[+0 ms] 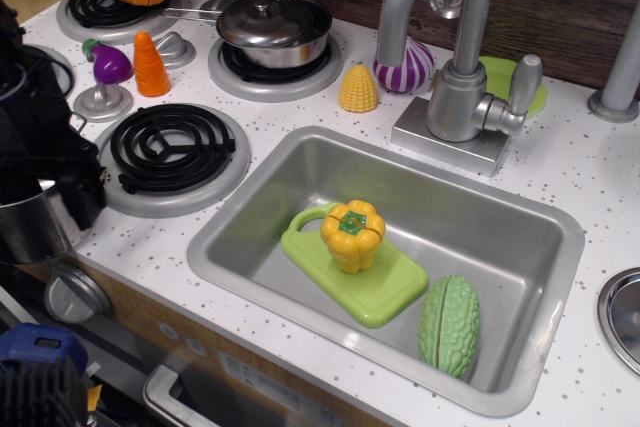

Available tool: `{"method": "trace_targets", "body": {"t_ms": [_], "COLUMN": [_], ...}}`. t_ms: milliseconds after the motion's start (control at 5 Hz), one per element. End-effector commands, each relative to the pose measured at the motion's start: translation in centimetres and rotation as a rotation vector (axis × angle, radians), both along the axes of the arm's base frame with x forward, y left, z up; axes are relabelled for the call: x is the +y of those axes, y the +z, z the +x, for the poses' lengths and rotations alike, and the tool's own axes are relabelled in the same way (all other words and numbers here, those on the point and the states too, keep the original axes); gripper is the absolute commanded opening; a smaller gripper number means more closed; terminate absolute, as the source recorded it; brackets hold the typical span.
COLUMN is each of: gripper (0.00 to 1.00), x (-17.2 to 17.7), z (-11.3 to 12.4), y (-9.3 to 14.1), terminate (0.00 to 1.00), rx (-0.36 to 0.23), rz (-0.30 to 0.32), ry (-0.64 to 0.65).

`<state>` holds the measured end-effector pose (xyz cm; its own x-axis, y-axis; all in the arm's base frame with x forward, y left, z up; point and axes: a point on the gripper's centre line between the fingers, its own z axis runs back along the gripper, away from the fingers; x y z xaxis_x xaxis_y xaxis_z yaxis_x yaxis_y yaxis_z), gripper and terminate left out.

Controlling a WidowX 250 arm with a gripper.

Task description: Put pot on stove which is near stove

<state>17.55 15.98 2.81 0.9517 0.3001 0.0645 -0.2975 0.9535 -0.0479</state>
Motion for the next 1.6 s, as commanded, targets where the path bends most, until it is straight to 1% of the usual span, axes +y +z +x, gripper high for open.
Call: {"method": "trace_targets", "body": {"t_ms": [0, 200, 400, 600, 800, 1000, 1400], "gripper": [0.0, 0.0, 0.0, 0.0, 0.0, 0.0, 0.0], "x": [0.0, -0.4, -0.6, -0.6, -0.8, -1.3, -3.4], "z": [0.1, 0.5, 1.1, 2.3, 3.6, 4.4, 8.3], "y": [0.4, 0.9, 1.5, 3.2, 4.2, 4.7, 4.4], "terminate": [0.0, 0.0, 0.0, 0.0, 0.0, 0.0, 0.0], "rx": [-0.046, -0.061, -0.074, -0.086, -0.099, -0.129, -0.164], "rz": [0.052, 0.095, 0.126, 0.171, 0.186, 0.199, 0.16], "ry": [0.023, 0.018, 0.0, -0.057, -0.102, -0.128, -0.182]}}
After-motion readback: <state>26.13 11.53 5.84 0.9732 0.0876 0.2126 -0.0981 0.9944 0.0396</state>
